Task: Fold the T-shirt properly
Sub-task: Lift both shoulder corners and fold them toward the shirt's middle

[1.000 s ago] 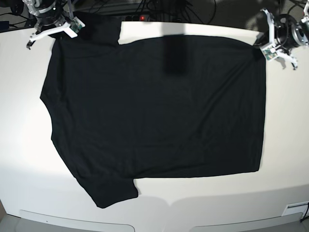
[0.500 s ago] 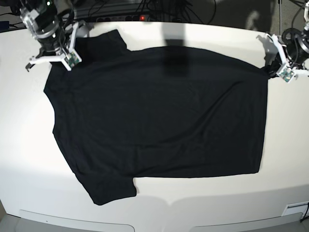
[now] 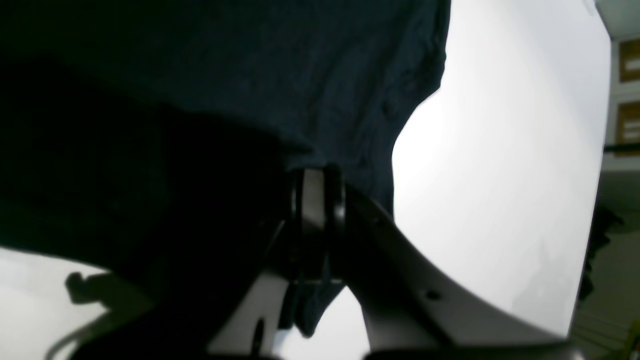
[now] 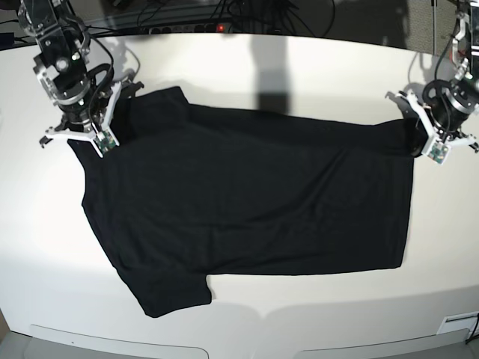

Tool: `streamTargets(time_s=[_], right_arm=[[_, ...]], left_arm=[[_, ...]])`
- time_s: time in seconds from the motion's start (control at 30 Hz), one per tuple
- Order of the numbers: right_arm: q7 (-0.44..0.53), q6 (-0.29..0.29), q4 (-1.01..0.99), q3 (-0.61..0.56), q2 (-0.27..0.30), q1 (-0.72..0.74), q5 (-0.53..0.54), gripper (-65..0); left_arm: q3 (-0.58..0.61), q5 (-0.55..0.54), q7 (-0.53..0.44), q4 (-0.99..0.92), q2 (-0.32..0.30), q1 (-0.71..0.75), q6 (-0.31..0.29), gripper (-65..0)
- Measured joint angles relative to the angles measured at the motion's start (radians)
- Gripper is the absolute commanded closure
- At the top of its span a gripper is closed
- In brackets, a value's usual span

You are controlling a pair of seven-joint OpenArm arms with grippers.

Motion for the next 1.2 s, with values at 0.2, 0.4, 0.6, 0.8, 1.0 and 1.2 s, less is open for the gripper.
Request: streamTargets(time_s=[0.2, 0.4, 0.6, 0.8, 1.0, 1.2], right_arm=[[0.011, 0.015, -0.116, -0.001, -0.003, 0.088, 0.038, 0.0], [0.025, 0.092, -0.187, 0.0, -0.034, 0.172, 0.036, 0.0], [0.032, 0.149, -0.242, 0.0, -0.084, 0.257, 0.028, 0.0], [0.034, 0.195, -0.276, -0.001, -0.102, 0.293, 0.023, 0.0], [0.068, 0.194, -0.333, -0.001, -0.102, 0.304, 0.006, 0.0], [0.07, 0.195, -0.334, -0.001, -0.102, 0.315, -0.003, -18.9]], left_arm=[[0.001, -0.005, -0.005, -0.076, 0.005, -0.061, -0.008, 0.0], [0.001, -0.005, -0.051, -0.146, 0.008, -0.103, -0.011, 0.0], [0.01, 0.006, -0.057, -0.218, 0.011, -0.127, -0.034, 0.0], [0.012, 0.007, -0.083, -0.244, 0.022, -0.154, -0.034, 0.0], [0.012, 0.007, -0.11, -0.251, 0.022, -0.162, -0.034, 0.0], [0.012, 0.014, -0.101, -0.251, 0.022, -0.178, -0.034, -19.0]])
